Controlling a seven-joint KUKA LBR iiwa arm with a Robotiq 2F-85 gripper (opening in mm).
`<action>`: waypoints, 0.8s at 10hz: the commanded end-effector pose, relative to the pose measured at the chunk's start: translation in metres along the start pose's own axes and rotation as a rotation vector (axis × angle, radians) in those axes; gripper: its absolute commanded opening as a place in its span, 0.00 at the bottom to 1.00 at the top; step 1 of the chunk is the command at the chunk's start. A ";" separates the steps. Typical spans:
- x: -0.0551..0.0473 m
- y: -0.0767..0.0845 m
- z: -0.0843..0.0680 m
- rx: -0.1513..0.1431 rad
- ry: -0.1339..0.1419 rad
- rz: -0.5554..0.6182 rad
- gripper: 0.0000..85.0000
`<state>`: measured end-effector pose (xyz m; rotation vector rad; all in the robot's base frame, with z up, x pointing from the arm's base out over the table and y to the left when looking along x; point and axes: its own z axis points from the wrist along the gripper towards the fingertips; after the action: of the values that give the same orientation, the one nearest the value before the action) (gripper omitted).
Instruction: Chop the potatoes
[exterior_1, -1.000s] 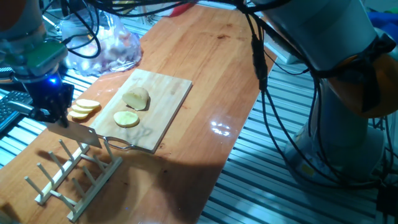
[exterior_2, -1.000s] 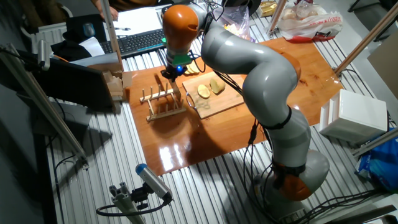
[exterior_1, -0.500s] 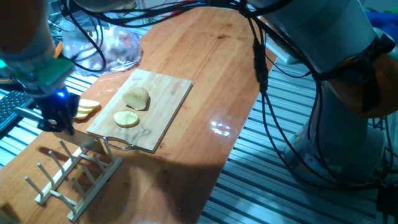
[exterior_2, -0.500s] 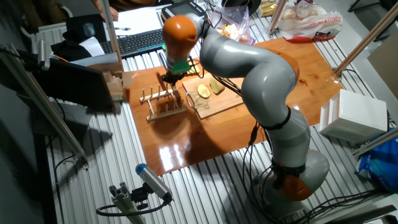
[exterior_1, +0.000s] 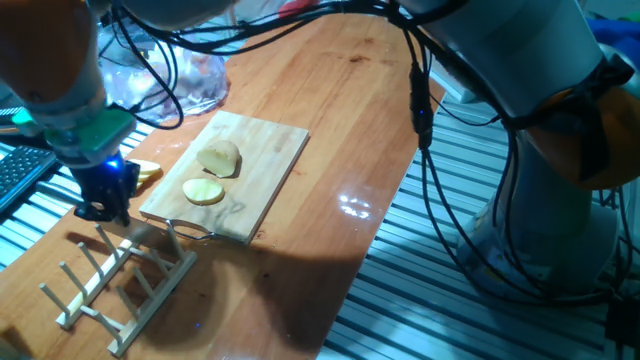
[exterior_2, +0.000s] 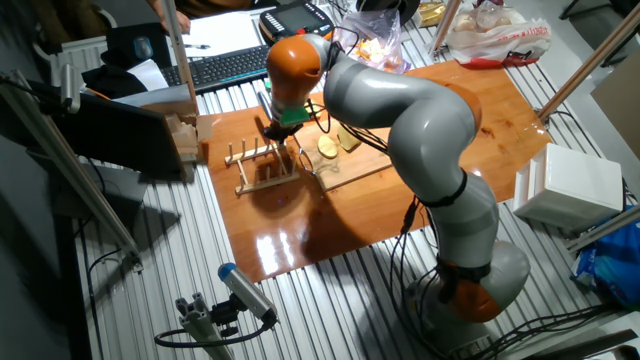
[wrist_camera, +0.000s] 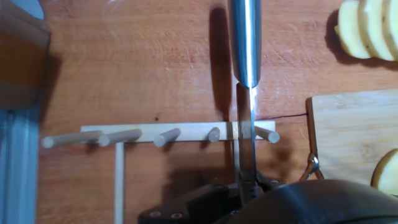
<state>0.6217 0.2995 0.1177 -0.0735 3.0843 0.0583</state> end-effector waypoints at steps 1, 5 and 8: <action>0.001 -0.001 0.002 0.003 0.007 0.000 0.00; 0.004 0.000 0.007 0.031 0.017 0.025 0.20; 0.004 0.000 0.007 0.044 0.037 0.039 0.20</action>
<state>0.6185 0.2993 0.1116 -0.0135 3.1248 -0.0117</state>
